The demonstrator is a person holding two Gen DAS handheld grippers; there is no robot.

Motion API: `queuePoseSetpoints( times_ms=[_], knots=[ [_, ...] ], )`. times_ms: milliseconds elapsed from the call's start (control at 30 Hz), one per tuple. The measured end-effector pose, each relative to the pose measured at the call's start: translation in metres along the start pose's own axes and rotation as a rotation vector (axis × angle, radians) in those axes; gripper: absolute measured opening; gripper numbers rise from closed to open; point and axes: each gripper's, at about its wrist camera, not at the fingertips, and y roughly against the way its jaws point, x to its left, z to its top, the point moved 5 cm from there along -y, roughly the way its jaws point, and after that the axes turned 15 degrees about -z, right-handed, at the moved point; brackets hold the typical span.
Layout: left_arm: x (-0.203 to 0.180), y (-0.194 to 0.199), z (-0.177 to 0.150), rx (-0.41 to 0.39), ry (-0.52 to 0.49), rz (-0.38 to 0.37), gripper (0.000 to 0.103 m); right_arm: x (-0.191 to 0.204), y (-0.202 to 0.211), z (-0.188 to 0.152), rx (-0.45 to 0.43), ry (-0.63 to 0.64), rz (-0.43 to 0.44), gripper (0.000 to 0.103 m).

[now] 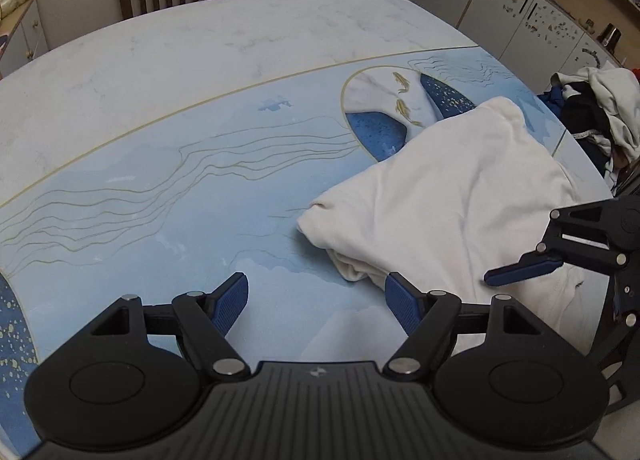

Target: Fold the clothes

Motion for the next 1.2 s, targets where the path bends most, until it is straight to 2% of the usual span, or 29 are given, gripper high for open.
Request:
queuePoseSetpoints(
  times_ms=[100,233,333,567,733,800,933,1000,1167,1200],
  knots=[
    [0.008,0.000,-0.002,0.004,0.001,0.025,0.075,0.013,-0.008,0.001,0.044,0.004,-0.045,0.103],
    [0.018,0.001,-0.006,0.008,0.045,-0.001,0.075,0.028,-0.017,0.000,0.097,0.015,-0.102,0.103],
    [0.018,0.002,-0.007,0.006,0.045,-0.013,0.075,0.040,-0.023,-0.004,0.089,0.082,-0.169,0.103],
    [0.015,0.005,-0.009,0.014,0.049,-0.033,0.075,0.033,-0.021,-0.006,0.077,0.068,-0.209,0.103],
    [0.011,0.006,-0.009,0.026,0.089,-0.110,0.075,0.002,-0.013,0.000,0.095,-0.107,-0.137,0.103],
    [0.010,0.003,-0.008,0.030,0.135,-0.164,0.077,-0.009,-0.010,0.000,0.091,-0.160,-0.105,0.103],
    [0.016,-0.015,-0.012,0.038,0.407,-0.342,0.079,-0.031,0.010,-0.001,0.034,-0.259,-0.068,0.103],
    [0.017,-0.025,-0.011,0.040,0.507,-0.398,0.079,-0.038,0.019,-0.004,0.021,-0.278,-0.068,0.103],
    [-0.002,-0.048,0.000,0.021,0.638,-0.508,0.079,-0.049,0.030,-0.007,0.001,-0.320,-0.056,0.103],
    [-0.004,-0.052,0.001,0.012,0.657,-0.508,0.079,-0.051,0.032,-0.008,-0.002,-0.328,-0.054,0.103]
  ],
)
